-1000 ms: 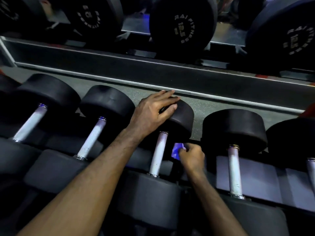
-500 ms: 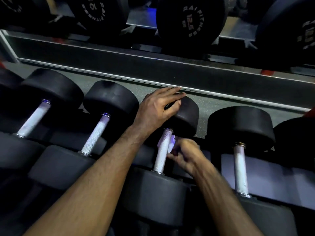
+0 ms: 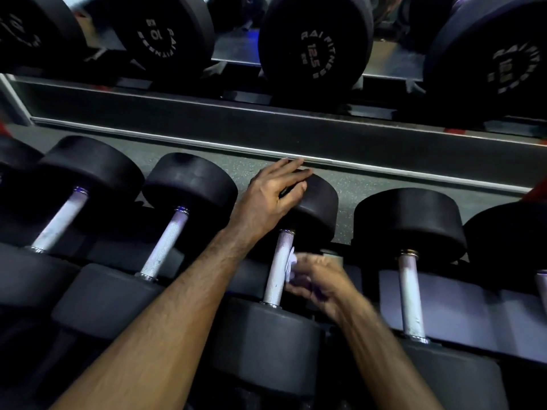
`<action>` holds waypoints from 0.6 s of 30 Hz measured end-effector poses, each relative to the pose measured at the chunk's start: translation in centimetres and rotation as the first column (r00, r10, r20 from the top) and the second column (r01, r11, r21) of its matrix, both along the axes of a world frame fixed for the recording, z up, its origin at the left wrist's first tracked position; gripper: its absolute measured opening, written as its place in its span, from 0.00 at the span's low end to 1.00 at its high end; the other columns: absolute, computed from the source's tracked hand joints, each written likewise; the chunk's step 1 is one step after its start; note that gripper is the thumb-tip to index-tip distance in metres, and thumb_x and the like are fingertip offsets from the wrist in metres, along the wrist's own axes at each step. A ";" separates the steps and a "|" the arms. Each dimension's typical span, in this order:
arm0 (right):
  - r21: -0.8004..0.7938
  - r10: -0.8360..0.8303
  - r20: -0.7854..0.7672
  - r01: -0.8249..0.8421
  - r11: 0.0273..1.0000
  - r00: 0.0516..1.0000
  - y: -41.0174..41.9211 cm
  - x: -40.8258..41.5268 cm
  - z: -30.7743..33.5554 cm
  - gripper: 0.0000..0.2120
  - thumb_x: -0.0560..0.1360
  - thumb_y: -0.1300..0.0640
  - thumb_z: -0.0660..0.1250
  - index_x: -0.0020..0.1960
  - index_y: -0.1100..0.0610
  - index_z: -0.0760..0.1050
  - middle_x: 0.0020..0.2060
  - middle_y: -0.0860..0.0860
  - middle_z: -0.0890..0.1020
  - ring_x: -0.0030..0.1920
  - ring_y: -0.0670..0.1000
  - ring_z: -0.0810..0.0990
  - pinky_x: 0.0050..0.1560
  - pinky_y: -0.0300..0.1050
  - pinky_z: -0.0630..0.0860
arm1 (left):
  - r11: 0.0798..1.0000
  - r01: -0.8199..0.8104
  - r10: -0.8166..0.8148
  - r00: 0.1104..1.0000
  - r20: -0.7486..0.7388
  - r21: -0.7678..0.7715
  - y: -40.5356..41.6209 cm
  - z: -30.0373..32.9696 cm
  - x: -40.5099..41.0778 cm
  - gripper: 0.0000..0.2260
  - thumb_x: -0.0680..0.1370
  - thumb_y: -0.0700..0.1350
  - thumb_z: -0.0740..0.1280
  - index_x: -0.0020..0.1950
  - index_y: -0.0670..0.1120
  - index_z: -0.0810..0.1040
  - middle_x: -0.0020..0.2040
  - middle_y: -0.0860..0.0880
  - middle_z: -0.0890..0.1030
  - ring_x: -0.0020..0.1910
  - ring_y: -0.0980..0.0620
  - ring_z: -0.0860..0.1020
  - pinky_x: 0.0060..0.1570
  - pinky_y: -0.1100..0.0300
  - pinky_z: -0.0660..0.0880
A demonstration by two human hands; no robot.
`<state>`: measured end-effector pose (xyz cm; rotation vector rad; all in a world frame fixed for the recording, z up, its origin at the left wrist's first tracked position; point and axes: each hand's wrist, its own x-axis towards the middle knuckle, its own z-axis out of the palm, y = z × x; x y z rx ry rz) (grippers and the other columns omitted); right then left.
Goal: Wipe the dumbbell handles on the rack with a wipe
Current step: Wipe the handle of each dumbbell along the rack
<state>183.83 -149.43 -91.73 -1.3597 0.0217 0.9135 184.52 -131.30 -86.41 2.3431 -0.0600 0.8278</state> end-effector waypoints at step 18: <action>0.046 -0.065 0.057 0.062 0.997 0.996 0.7 0.1 0.2 0.12 0.78 0.73 0.62 0.42 0.62 0.81 0.30 0.55 0.79 0.28 0.47 0.77 0.31 0.41 0.81 | 1.000 -0.008 0.008 1.000 -0.002 -0.015 -0.5 0.2 -0.2 0.18 0.84 0.52 0.67 0.72 0.49 0.83 0.76 0.50 0.77 0.80 0.47 0.69 0.81 0.52 0.63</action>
